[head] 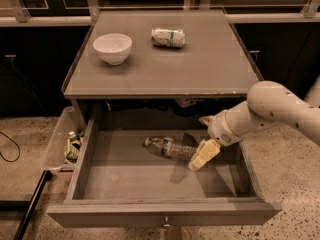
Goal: Pick water bottle from top drawer and place on counter
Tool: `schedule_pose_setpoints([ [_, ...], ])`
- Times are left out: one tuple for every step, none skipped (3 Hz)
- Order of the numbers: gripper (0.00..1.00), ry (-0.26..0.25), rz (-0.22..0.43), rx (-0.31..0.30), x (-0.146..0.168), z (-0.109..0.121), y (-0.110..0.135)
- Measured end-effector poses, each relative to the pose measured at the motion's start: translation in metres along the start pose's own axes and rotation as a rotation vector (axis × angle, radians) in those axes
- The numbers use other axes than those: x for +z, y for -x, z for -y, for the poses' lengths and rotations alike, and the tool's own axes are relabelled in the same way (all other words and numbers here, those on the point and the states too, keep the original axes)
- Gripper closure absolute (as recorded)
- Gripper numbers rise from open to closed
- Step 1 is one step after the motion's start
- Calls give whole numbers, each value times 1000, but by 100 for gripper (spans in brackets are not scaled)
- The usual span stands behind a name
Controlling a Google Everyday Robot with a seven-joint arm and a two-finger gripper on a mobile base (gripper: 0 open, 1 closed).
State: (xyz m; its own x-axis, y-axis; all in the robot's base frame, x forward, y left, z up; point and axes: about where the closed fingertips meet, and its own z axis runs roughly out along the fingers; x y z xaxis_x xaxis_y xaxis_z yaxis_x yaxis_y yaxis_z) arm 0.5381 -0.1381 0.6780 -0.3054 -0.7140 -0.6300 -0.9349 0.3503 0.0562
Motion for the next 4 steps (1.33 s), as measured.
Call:
schedule_pose_setpoints([
  [0,39,37,2,27,-3,9],
  [0,52,49,-10,49,-8,15],
  [0,21,64,-49,63,-13,9],
  [0,-14,78,-69,69,-11,0],
])
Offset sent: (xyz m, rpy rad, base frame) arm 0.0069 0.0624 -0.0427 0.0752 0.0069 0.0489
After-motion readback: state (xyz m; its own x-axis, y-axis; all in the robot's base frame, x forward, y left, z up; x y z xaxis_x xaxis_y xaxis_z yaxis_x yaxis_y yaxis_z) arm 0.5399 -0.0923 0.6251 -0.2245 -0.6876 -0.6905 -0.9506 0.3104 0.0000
